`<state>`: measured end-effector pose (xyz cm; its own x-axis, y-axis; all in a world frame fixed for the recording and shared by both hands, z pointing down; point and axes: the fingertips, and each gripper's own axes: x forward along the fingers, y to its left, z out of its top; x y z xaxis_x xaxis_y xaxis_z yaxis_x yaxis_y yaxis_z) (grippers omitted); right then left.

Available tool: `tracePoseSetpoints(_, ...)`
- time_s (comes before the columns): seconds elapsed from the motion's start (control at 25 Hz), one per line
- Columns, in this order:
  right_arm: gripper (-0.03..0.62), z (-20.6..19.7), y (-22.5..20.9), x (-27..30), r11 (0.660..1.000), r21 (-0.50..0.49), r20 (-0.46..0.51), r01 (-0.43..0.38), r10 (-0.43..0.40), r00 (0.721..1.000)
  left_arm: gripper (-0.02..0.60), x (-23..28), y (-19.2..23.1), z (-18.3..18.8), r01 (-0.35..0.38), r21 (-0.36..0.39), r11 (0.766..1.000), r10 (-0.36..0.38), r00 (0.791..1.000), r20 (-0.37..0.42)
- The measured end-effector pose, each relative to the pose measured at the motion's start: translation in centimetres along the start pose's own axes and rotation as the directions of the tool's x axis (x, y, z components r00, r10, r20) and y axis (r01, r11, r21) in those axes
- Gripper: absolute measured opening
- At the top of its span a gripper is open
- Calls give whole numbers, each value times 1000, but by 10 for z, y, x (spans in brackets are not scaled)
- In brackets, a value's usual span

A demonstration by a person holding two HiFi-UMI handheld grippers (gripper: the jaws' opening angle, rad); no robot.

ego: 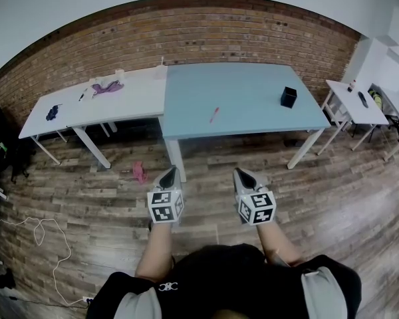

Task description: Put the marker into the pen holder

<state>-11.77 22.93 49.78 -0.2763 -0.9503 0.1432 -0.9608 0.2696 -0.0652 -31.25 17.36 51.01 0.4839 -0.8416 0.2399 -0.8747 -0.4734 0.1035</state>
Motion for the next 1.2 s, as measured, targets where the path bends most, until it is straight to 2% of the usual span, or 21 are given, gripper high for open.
tracePoseSetpoints(0.4, 5, -6, 18, 22, 1000, -15, -17, 14, -14, 1000, 5, 4, 39, -7, -7, -27, 1000, 6, 1000, -18)
tracePoseSetpoints(0.76, 5, 3, 3, 57, 1000, -13, 2, -2, 2, 1000, 5, 25, 60, 4, -27, -10, 1000, 27, 1000, 2)
tracePoseSetpoints(1.0, 5, 1, -17, 98, 998, -3, 0, -66, 66, 998, 5, 60, 76, -2, -72, -12, 997, 72, 997, -17)
tracePoseSetpoints(1.12, 5, 4, -39, 130, 995, 17, 5, -95, 95, 996, 5, 88, 79, 4, -89, -8, 996, 89, 996, -8)
tracePoseSetpoints(1.2, 5, 9, -52, 153, 994, -5, 4, -110, 110, 994, 5, 113, 82, 9, -101, -7, 995, 101, 995, -5)
